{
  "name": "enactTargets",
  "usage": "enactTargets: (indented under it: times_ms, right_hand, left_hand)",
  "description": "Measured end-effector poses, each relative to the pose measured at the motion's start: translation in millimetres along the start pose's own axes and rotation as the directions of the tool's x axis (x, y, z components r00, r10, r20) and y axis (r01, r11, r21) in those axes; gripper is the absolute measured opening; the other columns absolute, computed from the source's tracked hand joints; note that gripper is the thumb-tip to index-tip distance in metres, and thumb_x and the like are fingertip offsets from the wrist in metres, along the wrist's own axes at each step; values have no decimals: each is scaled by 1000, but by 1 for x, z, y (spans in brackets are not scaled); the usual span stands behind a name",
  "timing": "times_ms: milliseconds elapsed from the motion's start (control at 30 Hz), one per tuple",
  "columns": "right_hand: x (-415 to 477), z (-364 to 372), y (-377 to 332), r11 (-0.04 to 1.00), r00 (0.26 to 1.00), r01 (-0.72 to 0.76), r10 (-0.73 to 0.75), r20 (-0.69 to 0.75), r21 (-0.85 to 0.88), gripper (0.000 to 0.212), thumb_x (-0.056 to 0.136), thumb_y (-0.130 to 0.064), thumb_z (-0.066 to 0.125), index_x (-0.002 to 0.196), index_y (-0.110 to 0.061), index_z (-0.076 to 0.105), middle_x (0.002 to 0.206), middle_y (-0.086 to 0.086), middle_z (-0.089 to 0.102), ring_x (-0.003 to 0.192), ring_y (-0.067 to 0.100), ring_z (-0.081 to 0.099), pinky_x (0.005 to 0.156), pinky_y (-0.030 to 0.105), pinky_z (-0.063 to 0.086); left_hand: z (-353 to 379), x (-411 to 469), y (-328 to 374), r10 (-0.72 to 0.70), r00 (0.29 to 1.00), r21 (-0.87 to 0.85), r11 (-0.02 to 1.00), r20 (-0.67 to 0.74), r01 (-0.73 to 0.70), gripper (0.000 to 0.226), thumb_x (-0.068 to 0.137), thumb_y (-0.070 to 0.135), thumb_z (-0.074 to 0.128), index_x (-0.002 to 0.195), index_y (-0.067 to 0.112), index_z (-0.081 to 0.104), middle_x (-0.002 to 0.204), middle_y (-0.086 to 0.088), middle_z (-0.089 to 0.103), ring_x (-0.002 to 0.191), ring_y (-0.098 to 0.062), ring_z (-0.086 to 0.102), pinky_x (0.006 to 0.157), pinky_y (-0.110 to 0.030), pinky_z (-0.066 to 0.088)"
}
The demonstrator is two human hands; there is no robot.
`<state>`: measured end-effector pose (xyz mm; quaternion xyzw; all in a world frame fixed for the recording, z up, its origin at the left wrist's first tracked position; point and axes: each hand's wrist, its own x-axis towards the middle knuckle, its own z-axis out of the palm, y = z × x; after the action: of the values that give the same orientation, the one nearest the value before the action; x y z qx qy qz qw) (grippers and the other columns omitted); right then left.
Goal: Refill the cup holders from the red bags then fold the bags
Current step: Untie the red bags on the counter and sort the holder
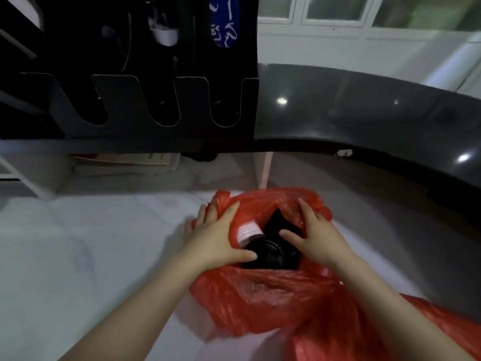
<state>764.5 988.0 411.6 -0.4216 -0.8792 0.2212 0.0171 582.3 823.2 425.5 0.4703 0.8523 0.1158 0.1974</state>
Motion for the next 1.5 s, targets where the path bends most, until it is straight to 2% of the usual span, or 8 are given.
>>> enactTargets:
  times_ms: [233,333,533,667,867,1000,1300,1500]
  right_hand:
    - [10,6,13,953,995,62,-34,-96,297,62,78,-60,61,130,-29,47,125,1,53,113,18,53,88,28,41]
    - [19,5,14,939,991,48,-2,-135,340,12,90,-43,56,94,-33,53,88,-7,62,90,21,60,67,25,38]
    - [40,7,25,905,994,-87,104,-19,416,22,96,-26,52,95,-11,68,85,7,69,87,27,63,66,30,40]
    - [44,7,29,905,980,-198,193,50,376,22,86,-30,69,102,-16,66,78,-3,64,71,17,61,66,28,44]
    - [18,-24,20,951,985,-106,141,-103,290,68,74,-60,69,125,-19,52,110,-1,56,102,20,55,83,33,45]
    - [-13,-34,-5,979,846,195,-140,-514,55,23,80,-27,70,101,-20,62,96,-2,56,90,21,56,75,32,44]
    - [-14,-17,-2,946,909,297,-321,-264,-129,23,82,-10,66,103,-17,72,105,1,71,100,27,61,85,32,43]
    - [-9,-12,-3,963,937,229,-258,-237,-143,20,94,-14,49,99,-11,68,99,12,71,93,36,61,74,40,45]
  left_hand:
    - [27,17,-10,-38,999,-154,987,-29,33,110,64,61,73,142,55,-4,154,-12,16,140,-32,25,112,-44,28]
    - [26,28,-17,-12,996,-253,967,-88,-11,82,76,59,63,143,51,17,148,-12,30,135,-29,34,109,-37,33]
    - [22,45,-16,-103,983,-230,971,-155,66,70,83,65,50,143,54,15,142,-12,37,123,-31,46,96,-38,37]
    - [16,36,-8,-105,972,-229,972,-208,56,74,78,65,57,143,50,23,156,-7,15,142,-30,18,109,-45,25]
    - [2,2,-7,19,902,-172,980,-431,-103,53,76,51,70,126,45,55,158,3,14,144,-30,5,115,-50,11]
    - [-8,-10,-7,-62,895,-183,983,-442,-23,42,82,36,68,122,42,60,157,7,20,133,-22,38,102,-37,33]
    - [-52,-44,-31,-140,889,9,987,-435,159,33,88,28,60,121,33,64,151,-5,37,124,-36,48,95,-45,43]
    - [-32,-41,12,58,874,-80,991,-483,-110,27,86,11,56,107,23,69,108,0,68,99,-25,62,85,-37,49]
